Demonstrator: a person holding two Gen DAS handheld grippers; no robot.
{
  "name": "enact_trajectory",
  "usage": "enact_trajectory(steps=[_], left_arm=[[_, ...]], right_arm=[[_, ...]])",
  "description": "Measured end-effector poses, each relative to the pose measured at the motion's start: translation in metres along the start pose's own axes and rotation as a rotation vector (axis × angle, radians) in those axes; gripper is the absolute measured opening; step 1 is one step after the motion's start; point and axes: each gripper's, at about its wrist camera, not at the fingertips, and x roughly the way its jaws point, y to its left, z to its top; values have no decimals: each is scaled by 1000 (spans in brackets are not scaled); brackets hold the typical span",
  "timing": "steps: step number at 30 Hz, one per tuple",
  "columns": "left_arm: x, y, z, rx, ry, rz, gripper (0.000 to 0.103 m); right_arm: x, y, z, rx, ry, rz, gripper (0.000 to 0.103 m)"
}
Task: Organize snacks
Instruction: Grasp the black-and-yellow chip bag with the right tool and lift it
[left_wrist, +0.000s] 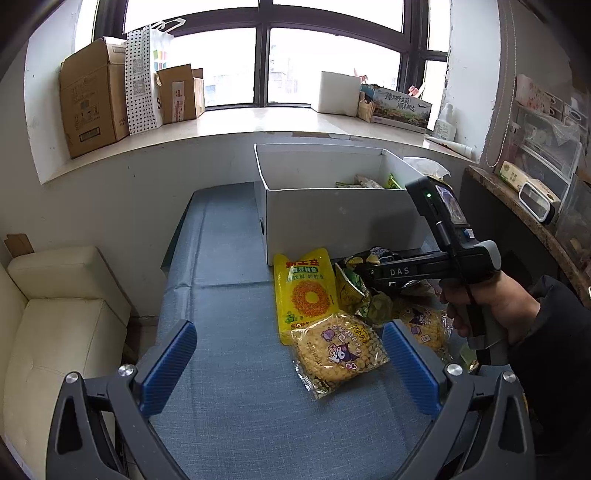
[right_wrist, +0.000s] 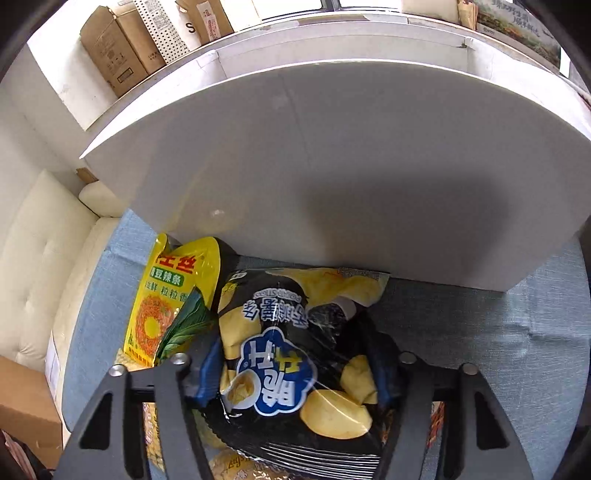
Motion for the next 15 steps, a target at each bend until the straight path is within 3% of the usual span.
enact_trajectory(steps=[3, 11, 15], left_arm=[[5, -2, -3, 9, 15, 9, 103], [36, -24, -18, 80, 105, -29, 103], [70, -32, -23, 17, 189, -45, 103]], right_arm=[[-10, -4, -5, -9, -26, -2, 52], [-84, -16, -22, 11, -181, 60, 52], [-124, -22, -42, 25, -260, 65, 52]])
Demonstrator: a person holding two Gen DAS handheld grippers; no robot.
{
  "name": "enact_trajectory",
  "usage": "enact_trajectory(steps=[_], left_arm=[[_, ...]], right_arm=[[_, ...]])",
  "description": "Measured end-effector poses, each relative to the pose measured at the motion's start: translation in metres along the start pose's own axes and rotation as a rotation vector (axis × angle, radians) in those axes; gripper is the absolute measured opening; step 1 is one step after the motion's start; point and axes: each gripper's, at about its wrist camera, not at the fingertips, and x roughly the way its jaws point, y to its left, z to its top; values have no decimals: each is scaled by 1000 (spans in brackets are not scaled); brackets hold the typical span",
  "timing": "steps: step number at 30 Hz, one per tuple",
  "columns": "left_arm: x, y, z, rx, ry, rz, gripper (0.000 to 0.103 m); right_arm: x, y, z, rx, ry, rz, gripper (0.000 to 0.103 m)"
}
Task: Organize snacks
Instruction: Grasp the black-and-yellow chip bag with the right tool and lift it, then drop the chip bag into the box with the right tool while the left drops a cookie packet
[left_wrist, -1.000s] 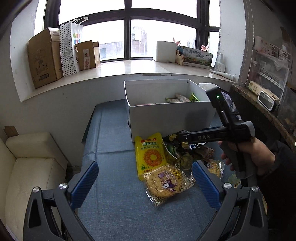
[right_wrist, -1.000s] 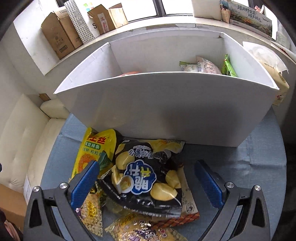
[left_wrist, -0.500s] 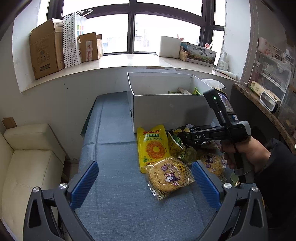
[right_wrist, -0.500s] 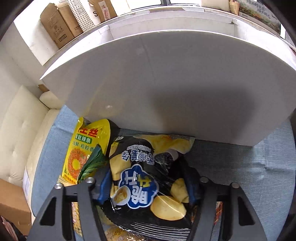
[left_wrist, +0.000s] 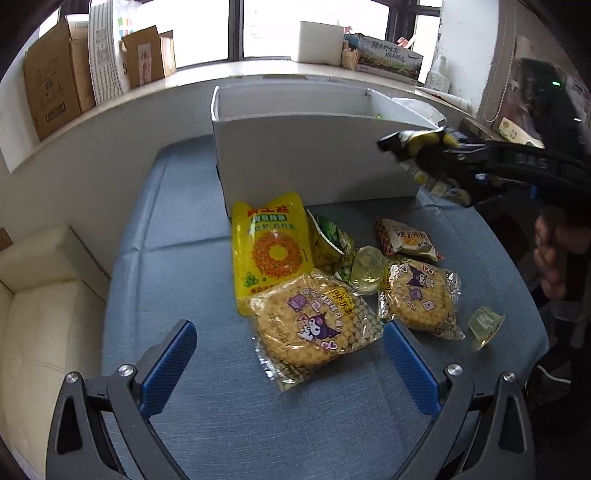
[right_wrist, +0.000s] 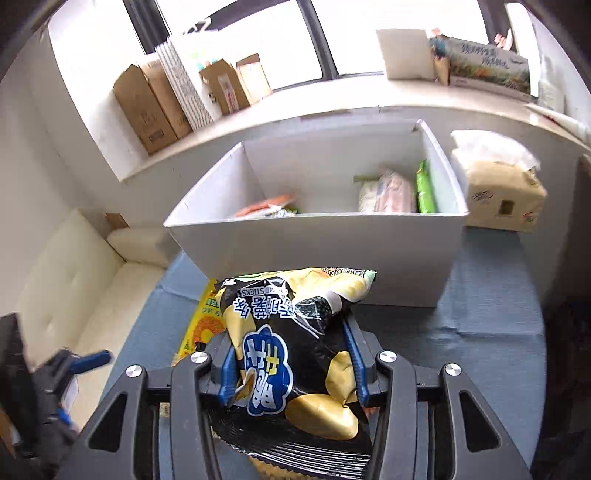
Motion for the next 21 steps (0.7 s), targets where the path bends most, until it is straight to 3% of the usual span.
enact_trajectory(steps=[7, 11, 13, 14, 17, 18, 21], left_arm=[[55, -6, 10, -146, 108, 51, 103], [77, -14, 11, -144, 149, 101, 103], [76, -22, 11, -105, 127, 146, 101], [75, -24, 10, -96, 121, 139, 97], [64, -28, 10, -81, 91, 148, 58], [59, -27, 10, -83, 90, 148, 29], [50, -17, 8, -122, 107, 59, 22]], right_arm=[[-40, -10, -10, 62, -60, -6, 52], [-50, -23, -25, 99, -59, -8, 52], [-47, -29, -32, 118, -55, -10, 52], [-47, -32, -35, 128, -53, -9, 52], [-45, -39, -42, 155, -45, -7, 52], [-45, -40, -44, 160, -45, -4, 52], [-45, -42, -49, 173, -44, 3, 52]])
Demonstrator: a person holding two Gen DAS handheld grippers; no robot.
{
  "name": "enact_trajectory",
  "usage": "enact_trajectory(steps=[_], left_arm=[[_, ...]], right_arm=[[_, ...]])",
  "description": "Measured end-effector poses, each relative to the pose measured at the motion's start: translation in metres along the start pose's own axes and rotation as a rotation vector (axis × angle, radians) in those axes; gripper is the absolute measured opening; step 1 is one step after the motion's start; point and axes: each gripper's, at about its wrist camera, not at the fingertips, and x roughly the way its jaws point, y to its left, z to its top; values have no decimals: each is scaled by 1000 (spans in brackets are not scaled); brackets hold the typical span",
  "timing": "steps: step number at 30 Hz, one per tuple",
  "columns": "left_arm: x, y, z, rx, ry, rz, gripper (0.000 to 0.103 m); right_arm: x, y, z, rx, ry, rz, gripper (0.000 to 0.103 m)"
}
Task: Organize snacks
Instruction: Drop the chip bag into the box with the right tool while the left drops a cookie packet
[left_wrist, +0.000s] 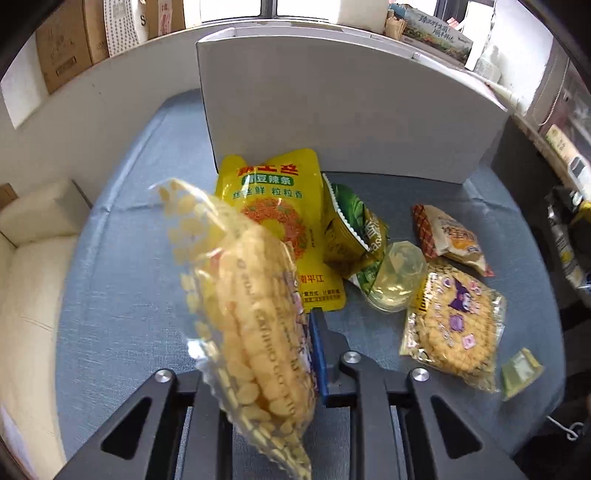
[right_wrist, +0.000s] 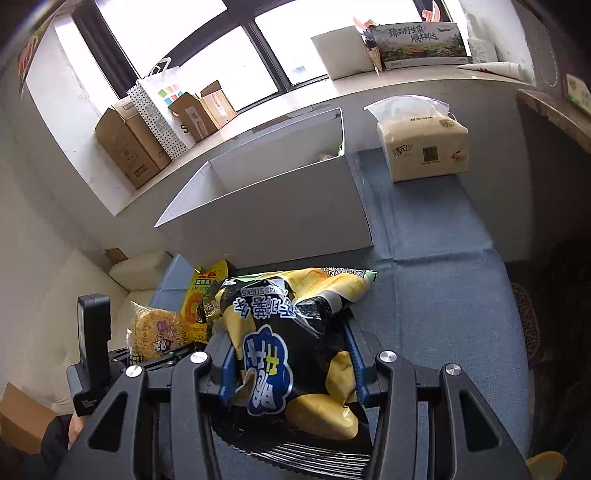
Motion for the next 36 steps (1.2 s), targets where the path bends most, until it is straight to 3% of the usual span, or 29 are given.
enact_trajectory(steps=[6, 11, 16, 22, 28, 31, 36], left_arm=[[-31, 14, -8, -15, -39, -75, 20], [-82, 0, -3, 52, -131, -110, 20], [-112, -23, 22, 162, -198, -161, 20], [-133, -44, 78, 248, -274, -206, 20], [-137, -58, 144, 286, -348, -182, 20], [-130, -57, 185, 274, -363, -197, 20], [-106, -54, 238, 272, -360, -155, 21]], right_arm=[[1, 5, -5, -9, 3, 8, 52], [-1, 14, -4, -20, -8, 15, 52], [-7, 25, 8, -45, -34, 16, 52], [-18, 31, 41, -70, -98, 1, 52], [-19, 35, 87, -94, -152, -11, 52], [-12, 39, 118, -102, -167, -19, 52], [12, 49, 171, -127, -179, -41, 52]])
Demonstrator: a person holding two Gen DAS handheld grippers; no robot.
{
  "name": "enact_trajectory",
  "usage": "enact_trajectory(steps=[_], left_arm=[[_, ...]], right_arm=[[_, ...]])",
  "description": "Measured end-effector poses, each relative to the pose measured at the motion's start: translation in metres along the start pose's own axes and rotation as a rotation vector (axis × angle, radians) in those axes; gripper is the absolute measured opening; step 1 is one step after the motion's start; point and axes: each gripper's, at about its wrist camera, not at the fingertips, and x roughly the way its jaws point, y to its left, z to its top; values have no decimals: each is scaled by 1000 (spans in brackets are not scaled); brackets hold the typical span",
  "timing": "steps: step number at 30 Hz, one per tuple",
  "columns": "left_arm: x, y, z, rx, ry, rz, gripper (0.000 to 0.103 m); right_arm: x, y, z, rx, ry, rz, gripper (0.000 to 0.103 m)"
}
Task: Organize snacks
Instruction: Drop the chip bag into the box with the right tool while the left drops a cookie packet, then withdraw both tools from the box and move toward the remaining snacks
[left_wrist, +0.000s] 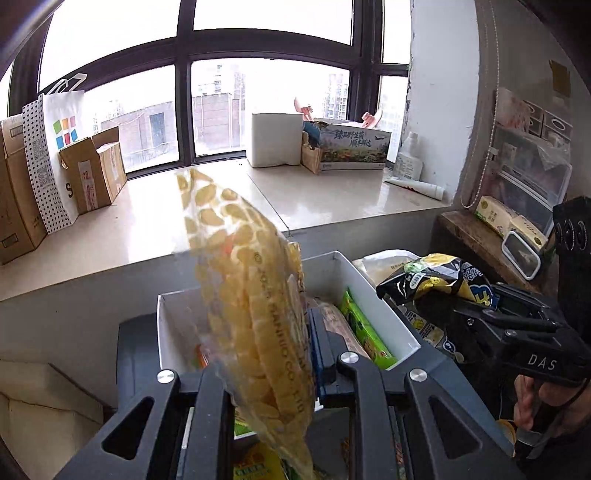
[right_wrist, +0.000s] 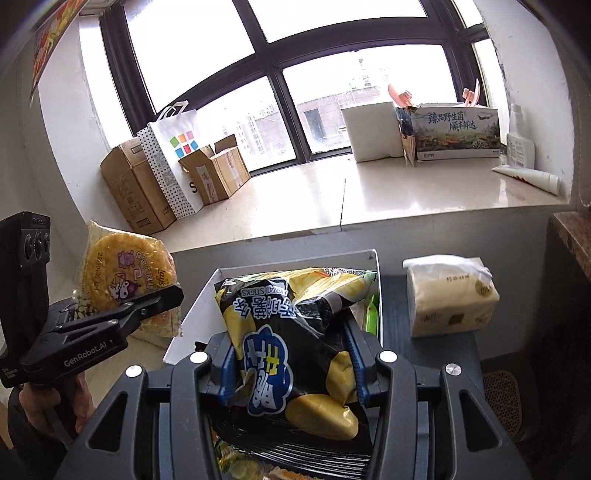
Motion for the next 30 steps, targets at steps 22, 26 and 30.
enact_trajectory(steps=[22, 26, 30], left_arm=[[82, 53, -9, -54, 106, 65, 96], [63, 51, -14, -76, 83, 50, 98], [42, 36, -26, -29, 59, 85, 99]], right_arm=[[99, -6, 34, -32, 136, -105, 103], [81, -11, 23, -3, 115, -94, 103], [49, -7, 6, -13, 69, -68, 103]])
